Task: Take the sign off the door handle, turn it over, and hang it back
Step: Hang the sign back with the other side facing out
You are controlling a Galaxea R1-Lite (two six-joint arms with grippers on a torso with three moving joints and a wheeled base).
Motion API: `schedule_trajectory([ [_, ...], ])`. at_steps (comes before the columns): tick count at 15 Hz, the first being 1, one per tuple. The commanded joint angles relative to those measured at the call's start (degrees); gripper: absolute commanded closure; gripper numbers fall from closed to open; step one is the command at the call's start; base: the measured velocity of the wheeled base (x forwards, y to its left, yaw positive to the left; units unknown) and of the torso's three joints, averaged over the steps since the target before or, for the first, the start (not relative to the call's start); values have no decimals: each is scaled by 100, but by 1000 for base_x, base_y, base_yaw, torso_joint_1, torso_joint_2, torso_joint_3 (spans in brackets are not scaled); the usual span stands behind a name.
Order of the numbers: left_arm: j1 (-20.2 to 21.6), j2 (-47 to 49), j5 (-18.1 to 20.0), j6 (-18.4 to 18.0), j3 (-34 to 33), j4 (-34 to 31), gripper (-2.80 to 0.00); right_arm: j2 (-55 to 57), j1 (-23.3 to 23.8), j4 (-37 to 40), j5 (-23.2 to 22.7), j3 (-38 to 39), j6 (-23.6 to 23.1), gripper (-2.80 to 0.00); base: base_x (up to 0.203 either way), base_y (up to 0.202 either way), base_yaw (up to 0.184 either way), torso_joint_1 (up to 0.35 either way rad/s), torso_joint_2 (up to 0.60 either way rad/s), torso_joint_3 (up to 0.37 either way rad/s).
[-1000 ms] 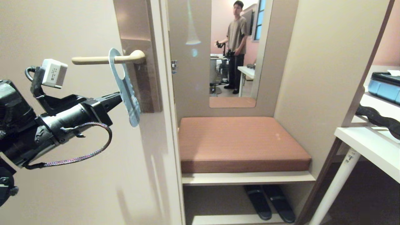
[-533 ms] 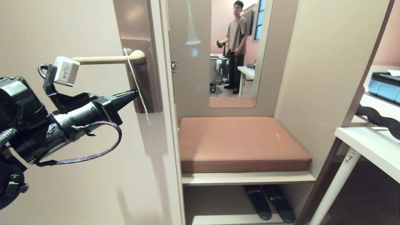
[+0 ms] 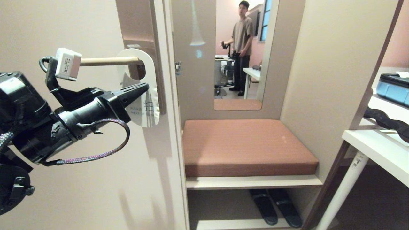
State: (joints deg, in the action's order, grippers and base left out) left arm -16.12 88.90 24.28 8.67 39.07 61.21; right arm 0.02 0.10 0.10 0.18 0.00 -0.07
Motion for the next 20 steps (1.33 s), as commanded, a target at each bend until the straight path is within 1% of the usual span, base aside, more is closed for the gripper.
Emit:
schedule_trajectory([
  [1, -49, 66, 15, -6, 5, 31, 0, -2, -1, -1, -1, 0, -1, 0, 0, 0, 0, 0, 0, 0],
  [6, -49, 146, -10, -15, 48, 31, 0, -2, -1, -1, -1, 0, -1, 0, 0, 0, 0, 0, 0, 0],
  [8, -49, 198, -107, -15, 84, 40, 0, -2, -1, -1, -1, 0, -1, 0, 0, 0, 0, 0, 0, 0],
  [20, -49, 215, -117, -32, 66, 40, 0, -2, -1, -1, -1, 0, -1, 0, 0, 0, 0, 0, 0, 0],
])
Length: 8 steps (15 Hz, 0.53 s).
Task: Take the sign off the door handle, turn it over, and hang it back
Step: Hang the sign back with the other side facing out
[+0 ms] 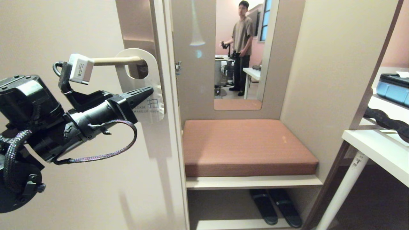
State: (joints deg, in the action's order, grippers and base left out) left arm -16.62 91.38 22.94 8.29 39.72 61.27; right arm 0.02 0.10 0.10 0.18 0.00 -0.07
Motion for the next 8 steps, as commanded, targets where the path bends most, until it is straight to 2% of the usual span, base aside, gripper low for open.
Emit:
schedule_trajectory([
  [1, 0, -60, 17, -2, -8, 27, 0, -2, -1, -1, -1, 0, -1, 0, 0, 0, 0, 0, 0, 0],
  [5, 0, -243, 17, 6, -132, 25, 0, -2, -1, -1, -1, 0, -1, 0, 0, 0, 0, 0, 0, 0],
  [8, 0, -463, 17, 6, -486, 25, 0, -2, -1, -1, -1, 0, -1, 0, 0, 0, 0, 0, 0, 0],
])
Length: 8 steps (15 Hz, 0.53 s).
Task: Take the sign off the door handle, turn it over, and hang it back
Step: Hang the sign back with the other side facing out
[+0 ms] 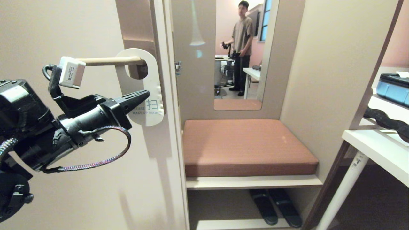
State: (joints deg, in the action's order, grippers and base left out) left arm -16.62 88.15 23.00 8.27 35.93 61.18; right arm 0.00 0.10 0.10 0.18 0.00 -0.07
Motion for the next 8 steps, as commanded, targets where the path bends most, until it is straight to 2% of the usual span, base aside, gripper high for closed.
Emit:
schedule_trajectory([
  [1, 5, -243, 11, 8, -262, 34, 0, 0, -1, -1, -1, 0, -1, 0, 0, 0, 0, 0, 0, 0],
  [8, 176, -1066, 11, 28, -1406, 34, 0, 0, -1, -1, -1, 0, -1, 0, 0, 0, 0, 0, 0, 0],
])
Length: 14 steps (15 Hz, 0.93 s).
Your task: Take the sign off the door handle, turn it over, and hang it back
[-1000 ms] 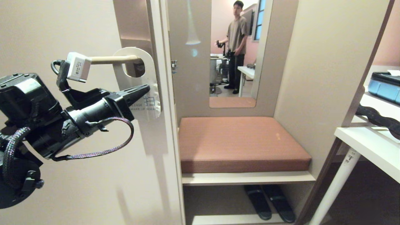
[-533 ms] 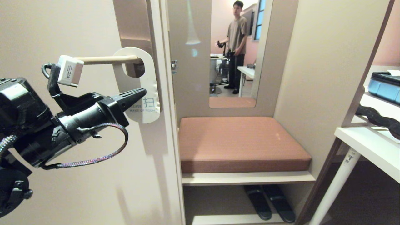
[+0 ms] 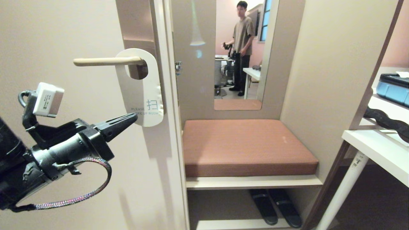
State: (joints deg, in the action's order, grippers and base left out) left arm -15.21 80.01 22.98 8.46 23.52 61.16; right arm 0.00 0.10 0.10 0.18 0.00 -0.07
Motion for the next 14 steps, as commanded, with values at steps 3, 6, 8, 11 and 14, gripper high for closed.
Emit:
schedule_trajectory([
  [3, 274, -656, 14, 15, -539, 24, 0, 0, -1, -1, 0, 0, -1, 0, 0, 0, 0, 0, 0, 0],
  [6, 518, -1018, 14, 0, -859, 18, 0, 0, -1, -1, 0, 0, -1, 0, 0, 0, 0, 0, 0, 0],
  [8, 718, -1193, 14, -2, -1079, 11, 0, 0, -1, -1, 0, 0, -1, 0, 0, 0, 0, 0, 0, 0],
  [11, 1044, -1370, 14, 26, -1374, -5, 0, 0, -1, -1, 0, 0, -1, 0, 0, 0, 0, 0, 0, 0],
  [14, 1135, -1699, 14, 13, -1703, -37, 0, 0, -1, -1, 0, 0, -1, 0, 0, 0, 0, 0, 0, 0],
])
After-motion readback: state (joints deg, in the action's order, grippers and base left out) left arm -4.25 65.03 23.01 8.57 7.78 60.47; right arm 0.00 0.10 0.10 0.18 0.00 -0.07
